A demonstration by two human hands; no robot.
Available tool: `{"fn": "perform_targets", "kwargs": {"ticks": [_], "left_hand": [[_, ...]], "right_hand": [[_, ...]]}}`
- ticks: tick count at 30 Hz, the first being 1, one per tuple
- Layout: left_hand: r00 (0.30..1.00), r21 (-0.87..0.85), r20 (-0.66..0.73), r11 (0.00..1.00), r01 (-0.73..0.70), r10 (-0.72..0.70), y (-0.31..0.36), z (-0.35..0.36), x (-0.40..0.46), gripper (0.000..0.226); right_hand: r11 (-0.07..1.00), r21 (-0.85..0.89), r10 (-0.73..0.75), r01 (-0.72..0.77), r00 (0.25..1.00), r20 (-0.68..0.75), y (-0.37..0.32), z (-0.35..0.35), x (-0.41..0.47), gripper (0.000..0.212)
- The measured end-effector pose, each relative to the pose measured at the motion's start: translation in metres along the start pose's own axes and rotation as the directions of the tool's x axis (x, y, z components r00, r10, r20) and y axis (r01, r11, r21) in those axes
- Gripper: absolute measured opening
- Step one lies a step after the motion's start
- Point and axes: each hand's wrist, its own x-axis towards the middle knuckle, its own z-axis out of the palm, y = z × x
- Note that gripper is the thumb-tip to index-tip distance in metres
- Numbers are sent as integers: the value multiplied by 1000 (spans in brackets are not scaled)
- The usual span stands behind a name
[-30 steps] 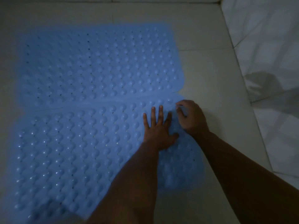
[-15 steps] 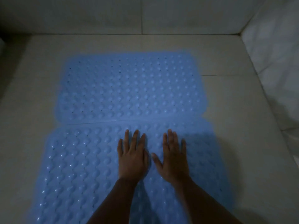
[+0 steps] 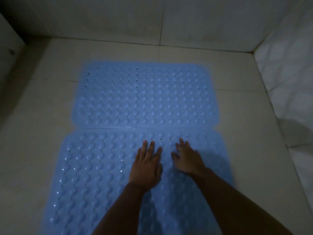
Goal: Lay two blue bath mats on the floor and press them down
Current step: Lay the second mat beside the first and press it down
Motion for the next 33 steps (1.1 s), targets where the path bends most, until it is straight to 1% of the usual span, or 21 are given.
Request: {"fn": "perform_targets", "kwargs": {"ticks": [1, 3, 4, 5, 7, 10, 12, 14, 15, 16, 18, 19, 20, 22, 24, 26, 28, 30, 33], "left_hand": [[1000, 11, 25, 1000, 4, -4, 2, 4, 0, 64], [999, 60, 46, 998, 12, -15, 5, 11, 0, 73], [999, 81, 45, 997, 15, -19, 6, 13, 0, 78], [999, 94, 37, 995, 18, -21, 7, 14, -2, 81], [1000, 93, 12, 995, 23, -24, 8, 14, -3, 83], [1000, 47, -7, 999, 20, -19, 9, 16, -3, 84], [1000, 27, 16, 1000, 15, -15, 7, 16, -5, 90], [997, 6, 65, 999, 32, -32, 6, 13, -5, 92], [994, -18, 91, 998, 56, -54, 7, 10, -3, 90], [990, -65, 124, 995, 80, -72, 9, 3, 0, 86], [979, -242, 175, 959, 144, -103, 8, -17, 5, 78], [981, -325, 149, 930, 170, -127, 3, -29, 4, 73], [984, -356, 71, 917, 180, -165, -7, -41, 0, 66], [966, -290, -63, 931, 222, -250, -33, -55, -15, 54], [954, -191, -80, 944, 269, -288, -57, -66, -37, 50], [949, -118, -92, 949, 291, -302, -77, -69, -50, 49], [945, -73, -110, 951, 302, -308, -93, -69, -57, 48], [943, -43, -139, 953, 299, -302, -105, -66, -63, 48], [940, -22, -199, 960, 279, -278, -117, -59, -66, 49]], "right_hand": [[1000, -8, -2, 2, 998, -57, -2, -11, 3, 61], [999, -13, -43, 41, 976, -213, -5, -23, 6, 64], [998, 1, -63, 65, 965, -256, -4, -22, 7, 61], [995, 26, -81, 93, 952, -296, -2, -18, 8, 53], [991, 61, -89, 118, 929, -360, 0, -8, 9, 43], [986, 53, -111, 155, 869, -482, 7, 7, 9, 40], [987, 18, -127, 161, 840, -527, 11, 16, 6, 37], [994, 12, -87, 109, 853, -515, 8, 14, -2, 39], [996, 10, -74, 92, 861, -503, 4, 12, -6, 40], [996, 11, -69, 85, 871, -486, -3, 8, -11, 40], [994, 10, -93, 109, 889, -448, -21, 1, -22, 44], [992, 15, -109, 129, 893, -436, -32, -1, -26, 45], [990, 33, -113, 139, 898, -425, -45, -2, -30, 45], [984, 62, -131, 168, 910, -393, -70, 5, -35, 45], [979, 47, -171, 198, 926, -336, -94, 22, -39, 53], [978, -38, -206, 203, 947, -246, -114, 45, -35, 60], [970, -115, -234, 214, 950, -207, -129, 70, -26, 66], [959, -185, -253, 215, 943, -215, -137, 90, -21, 76], [950, -232, -271, 210, 923, -273, -141, 103, -21, 88]]}}
